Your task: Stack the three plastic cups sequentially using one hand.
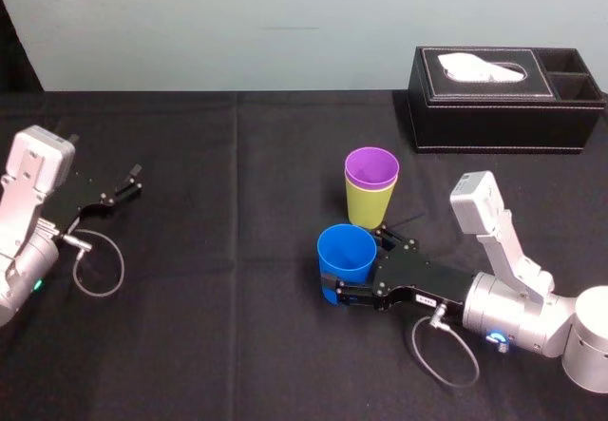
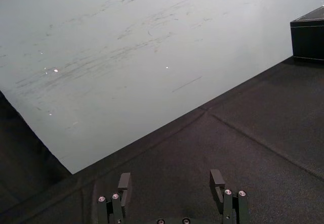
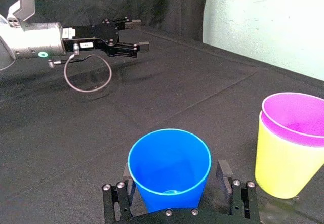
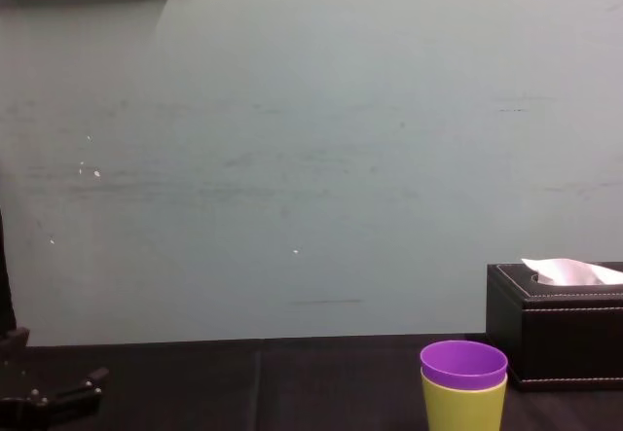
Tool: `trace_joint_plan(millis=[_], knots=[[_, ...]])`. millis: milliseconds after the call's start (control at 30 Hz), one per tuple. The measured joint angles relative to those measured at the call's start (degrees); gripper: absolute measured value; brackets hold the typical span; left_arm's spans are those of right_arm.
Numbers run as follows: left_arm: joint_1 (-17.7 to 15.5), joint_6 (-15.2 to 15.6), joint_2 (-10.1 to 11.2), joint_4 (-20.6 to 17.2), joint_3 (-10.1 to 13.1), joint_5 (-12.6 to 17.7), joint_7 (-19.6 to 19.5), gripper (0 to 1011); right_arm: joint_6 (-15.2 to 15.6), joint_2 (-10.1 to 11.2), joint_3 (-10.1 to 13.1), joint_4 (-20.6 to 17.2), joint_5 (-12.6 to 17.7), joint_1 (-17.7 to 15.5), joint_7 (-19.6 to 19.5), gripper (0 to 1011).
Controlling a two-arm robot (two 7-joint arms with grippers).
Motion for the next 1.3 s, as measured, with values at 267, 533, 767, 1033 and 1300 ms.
trace_joint_plan(millis=[267,533,767,1033,1300], knots=[[0.0,0.0,0.0,0.0,0.0,0.0,0.0,1011,0.3,-0.2,-0.4,0.0,0.6,0.2,0.4,1000],[0.0,0.0,0.0,0.0,0.0,0.0,0.0,1011,0.7,-0.4,-0.6,0.2,0.8,0.5,0.7,1000],[0.0,0.0,0.0,0.0,0.0,0.0,0.0,1011,0.6,-0.4,-0.6,0.2,0.8,0.5,0.7,947],[0.0,0.0,0.0,0.0,0.0,0.0,0.0,1011,0.6,-0.3,-0.5,0.1,0.8,0.4,0.7,769],[0.0,0.0,0.0,0.0,0.0,0.0,0.0,1011,0.2,0.5,0.1,-2.0,0.9,-0.3,0.4,732]])
